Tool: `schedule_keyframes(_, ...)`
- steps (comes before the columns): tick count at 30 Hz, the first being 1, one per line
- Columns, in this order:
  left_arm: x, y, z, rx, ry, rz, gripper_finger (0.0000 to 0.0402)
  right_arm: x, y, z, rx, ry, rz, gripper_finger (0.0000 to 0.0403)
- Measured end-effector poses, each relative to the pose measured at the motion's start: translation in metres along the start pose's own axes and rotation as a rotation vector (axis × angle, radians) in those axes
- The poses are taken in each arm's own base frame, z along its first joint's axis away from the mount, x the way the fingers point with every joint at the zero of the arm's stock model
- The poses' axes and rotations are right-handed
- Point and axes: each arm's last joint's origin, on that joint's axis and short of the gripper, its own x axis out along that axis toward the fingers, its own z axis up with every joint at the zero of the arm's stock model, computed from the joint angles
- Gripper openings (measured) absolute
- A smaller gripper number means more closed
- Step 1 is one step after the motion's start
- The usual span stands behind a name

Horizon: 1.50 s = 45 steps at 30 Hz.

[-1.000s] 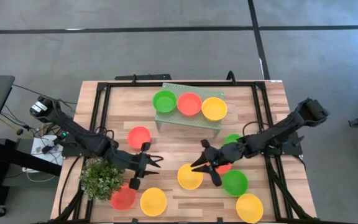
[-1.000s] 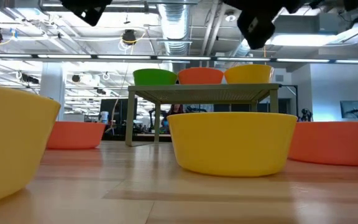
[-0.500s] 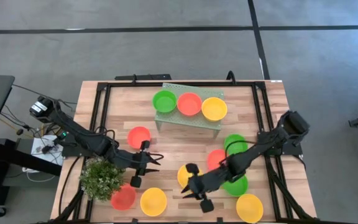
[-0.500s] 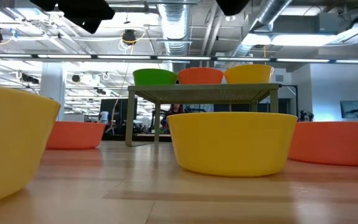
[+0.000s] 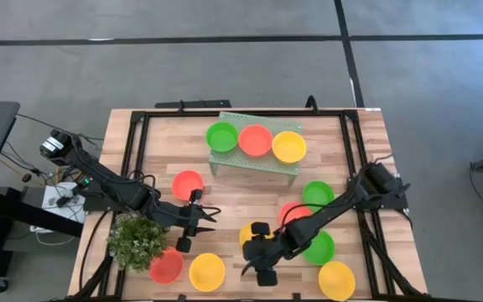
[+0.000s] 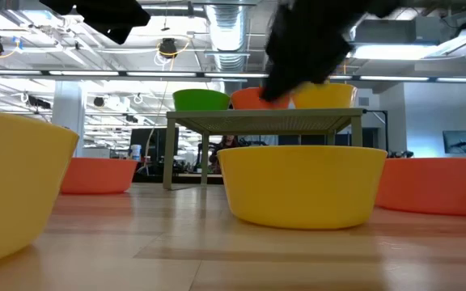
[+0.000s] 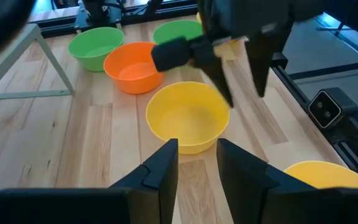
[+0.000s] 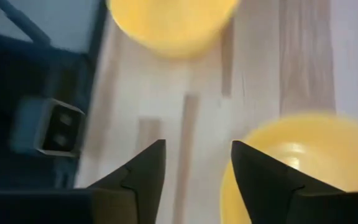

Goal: Pick & Place Mini bowls
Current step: Stack the yellow bowl on top of the yellow bowl on the shelf

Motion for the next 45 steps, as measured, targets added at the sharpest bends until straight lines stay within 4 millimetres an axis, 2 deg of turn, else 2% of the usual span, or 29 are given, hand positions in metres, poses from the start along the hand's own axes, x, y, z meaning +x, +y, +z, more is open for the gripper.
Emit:
schedule_keyframes(6, 0.0, 0.0, 0.0, 0.001, 0.001, 0.0, 0.0112, 0.015, -0.007, -0.013, 0.058, 0.1, -0.069, 0.0204)
schedule_keyframes(12, 0.0, 0.0, 0.0, 0.002, 0.002, -0.001, 0.0112, 0.015, -0.014, -0.014, 0.059, 0.124, -0.105, 0.0192)
schedule_keyframes(16, 0.0, 0.0, 0.0, 0.002, 0.002, -0.001, 0.0112, 0.014, -0.016, -0.016, 0.027, 0.161, -0.11, 0.0147)
schedule_keyframes(23, 0.0, 0.0, 0.0, 0.003, 0.003, -0.001, 0.0112, 0.015, -0.02, -0.02, 0.019, 0.215, -0.08, 0.0029)
schedule_keyframes(26, 0.0, 0.0, 0.0, 0.003, 0.003, -0.001, 0.0112, 0.009, -0.021, -0.018, -0.001, 0.24, -0.09, 0.0011)
schedule_keyframes(30, 0.0, 0.0, 0.0, 0.003, 0.003, -0.001, 0.0112, -0.013, -0.016, -0.003, -0.026, 0.305, -0.115, 0.001)
schedule_keyframes(34, 0.0, -0.001, -0.001, 0.006, 0.008, -0.003, 0.0112, -0.053, -0.008, 0.023, -0.124, 0.307, -0.155, 0.0006)
schedule_keyframes(36, -0.001, -0.002, -0.001, 0.008, 0.008, -0.006, 0.0112, -0.074, -0.006, 0.027, -0.18, 0.35, -0.225, 0.0007)
schedule_keyframes(40, 0.0, -0.002, -0.001, 0.008, 0.008, -0.005, 0.0112, -0.12, -0.013, 0.035, -0.233, 0.412, -0.429, 0.0003)
schedule_keyframes(42, 0.0, -0.002, -0.002, 0.009, 0.012, -0.005, 0.0112, -0.14, -0.021, 0.04, -0.253, 0.383, -0.555, 0.0005)
schedule_keyframes(45, 0.0, -0.002, -0.004, 0.015, 0.014, -0.006, 0.0112, -0.164, -0.035, 0.048, -0.276, 0.303, -0.587, 0.0003)
